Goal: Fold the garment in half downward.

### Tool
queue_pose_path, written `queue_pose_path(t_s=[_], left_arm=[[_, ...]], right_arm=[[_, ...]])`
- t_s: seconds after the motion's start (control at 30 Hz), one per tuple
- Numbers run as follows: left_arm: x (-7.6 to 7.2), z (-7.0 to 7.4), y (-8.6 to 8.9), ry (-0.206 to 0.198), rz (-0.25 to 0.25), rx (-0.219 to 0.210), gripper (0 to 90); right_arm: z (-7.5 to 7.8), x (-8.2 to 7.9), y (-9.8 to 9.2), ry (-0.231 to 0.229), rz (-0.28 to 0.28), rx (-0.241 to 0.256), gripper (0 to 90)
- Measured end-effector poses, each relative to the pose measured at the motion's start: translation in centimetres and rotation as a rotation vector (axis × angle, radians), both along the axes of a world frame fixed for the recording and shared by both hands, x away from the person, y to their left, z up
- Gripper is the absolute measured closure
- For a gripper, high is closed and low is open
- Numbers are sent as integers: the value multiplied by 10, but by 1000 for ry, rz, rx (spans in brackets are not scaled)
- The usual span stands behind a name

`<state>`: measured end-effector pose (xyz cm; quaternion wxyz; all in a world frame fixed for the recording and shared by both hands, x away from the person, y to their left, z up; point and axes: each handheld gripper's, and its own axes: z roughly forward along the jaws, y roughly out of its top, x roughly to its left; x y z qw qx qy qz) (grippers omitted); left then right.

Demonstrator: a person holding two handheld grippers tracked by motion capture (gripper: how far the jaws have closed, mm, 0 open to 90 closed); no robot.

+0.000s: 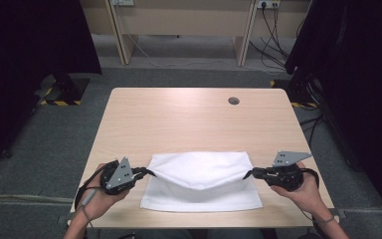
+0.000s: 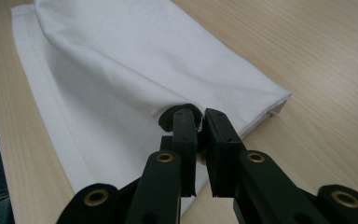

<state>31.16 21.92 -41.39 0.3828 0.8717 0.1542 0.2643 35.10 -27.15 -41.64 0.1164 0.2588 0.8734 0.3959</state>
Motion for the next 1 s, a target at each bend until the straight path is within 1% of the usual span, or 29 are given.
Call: queue_pose_path(t_s=[0.23, 0.4, 0.47, 0.57, 0.67, 0.83, 1.0], left_arm=[[-3, 5, 1, -12, -1, 1, 825], [-3, 6, 1, -12, -3, 1, 825], [-4, 5, 1, -6, -9, 2, 825], [-5, 2, 1, 15, -23, 9, 823], [-7, -4, 2, 44, -37, 20, 823], [-7, -18, 3, 95, -53, 44, 821], [-8, -34, -1, 148, -68, 80, 815]], right_arm=[[4, -5, -1, -8, 8, -4, 836], [5, -6, -2, -11, 13, -6, 837], [5, -7, -2, -11, 16, -8, 836], [4, -8, -3, -6, 19, -12, 836], [0, -9, -3, 7, 28, -24, 836], [-11, -11, -4, 42, 53, -55, 835], [-24, -13, -2, 72, 70, -91, 834]])
